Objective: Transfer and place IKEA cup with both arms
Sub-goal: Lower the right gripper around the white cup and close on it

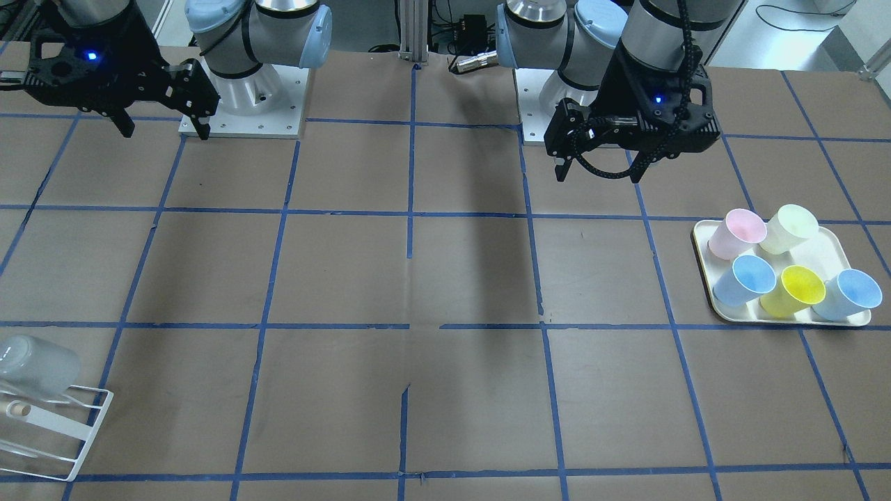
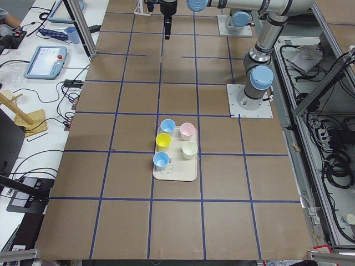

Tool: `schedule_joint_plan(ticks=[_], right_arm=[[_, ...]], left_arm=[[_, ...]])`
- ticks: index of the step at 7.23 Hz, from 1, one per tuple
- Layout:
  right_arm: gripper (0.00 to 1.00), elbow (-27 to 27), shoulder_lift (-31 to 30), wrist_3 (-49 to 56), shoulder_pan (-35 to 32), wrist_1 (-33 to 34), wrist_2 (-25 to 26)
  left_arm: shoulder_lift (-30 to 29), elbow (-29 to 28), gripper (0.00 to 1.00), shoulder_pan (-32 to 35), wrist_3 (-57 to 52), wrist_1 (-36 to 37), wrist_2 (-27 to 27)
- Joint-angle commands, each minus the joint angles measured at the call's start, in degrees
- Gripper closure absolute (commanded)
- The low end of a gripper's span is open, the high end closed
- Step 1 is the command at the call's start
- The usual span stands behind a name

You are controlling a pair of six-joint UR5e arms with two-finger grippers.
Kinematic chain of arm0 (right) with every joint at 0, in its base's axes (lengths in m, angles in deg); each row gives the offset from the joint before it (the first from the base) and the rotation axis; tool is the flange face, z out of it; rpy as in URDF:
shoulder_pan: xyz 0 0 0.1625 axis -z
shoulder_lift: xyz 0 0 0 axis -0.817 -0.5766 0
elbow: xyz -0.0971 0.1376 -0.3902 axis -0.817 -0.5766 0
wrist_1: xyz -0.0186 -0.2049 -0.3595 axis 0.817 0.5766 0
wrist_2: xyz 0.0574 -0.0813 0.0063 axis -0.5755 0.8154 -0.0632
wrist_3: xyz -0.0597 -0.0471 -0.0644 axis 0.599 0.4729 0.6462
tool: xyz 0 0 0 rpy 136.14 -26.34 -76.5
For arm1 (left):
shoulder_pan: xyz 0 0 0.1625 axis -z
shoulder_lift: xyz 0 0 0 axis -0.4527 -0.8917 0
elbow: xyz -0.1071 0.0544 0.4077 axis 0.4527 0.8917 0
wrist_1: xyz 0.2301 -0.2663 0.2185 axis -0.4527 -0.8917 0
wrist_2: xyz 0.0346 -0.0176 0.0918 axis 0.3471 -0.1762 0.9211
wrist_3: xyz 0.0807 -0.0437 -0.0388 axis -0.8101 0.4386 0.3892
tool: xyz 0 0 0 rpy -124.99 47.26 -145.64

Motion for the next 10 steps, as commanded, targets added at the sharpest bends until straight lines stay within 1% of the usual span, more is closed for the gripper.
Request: schedule_joint_plan(ticks=[1, 2, 3, 4, 5, 6, 7, 8, 9, 10], right_arm=[[0.00, 0.0, 3.1, 5.5, 3.6, 6.5, 0.0], [0.00, -0.1, 4.7, 9.3, 6.1, 8.4, -0.1], [0.00, 0.0, 6.8, 15.2, 8.7, 11.8, 0.0], [0.00, 0.0, 9.8, 21.2, 10.8, 16.0, 0.0], [0.00, -0.1, 13.2, 24.2, 12.5, 19.8, -0.1], [0.00, -0.1, 16.2, 26.8, 13.8, 23.3, -0.3], [0.00, -0.5, 18.0, 27.5, 15.2, 25.1, -0.4], [0.00, -0.4, 19.3, 28.5, 15.9, 26.4, -0.4], [0.00, -0.5, 22.0, 30.8, 16.0, 29.8, -0.5], [0.00, -0.5, 23.6, 30.9, 16.0, 31.5, -0.5]], left_arm=[[0.0, 0.1, 0.00, -0.1, 0.0, 0.1, 0.1], [0.0, 0.1, 0.00, -0.1, 0.0, 0.0, 0.1], [-0.1, 0.1, 0.00, -0.1, 0.0, 0.1, 0.1], [-0.1, 0.1, 0.00, -0.1, 0.0, 0.1, 0.1], [-0.1, 0.1, 0.00, -0.1, 0.0, 0.1, 0.1], [-0.1, 0.1, 0.00, -0.1, 0.0, 0.1, 0.1], [-0.1, 0.1, 0.00, -0.1, 0.0, 0.1, 0.0], [-0.1, 0.1, 0.00, 0.0, 0.0, 0.1, 0.0], [-0.1, 0.1, 0.00, -0.1, 0.1, 0.1, 0.0], [-0.1, 0.1, 0.00, 0.0, 0.0, 0.1, 0.0]])
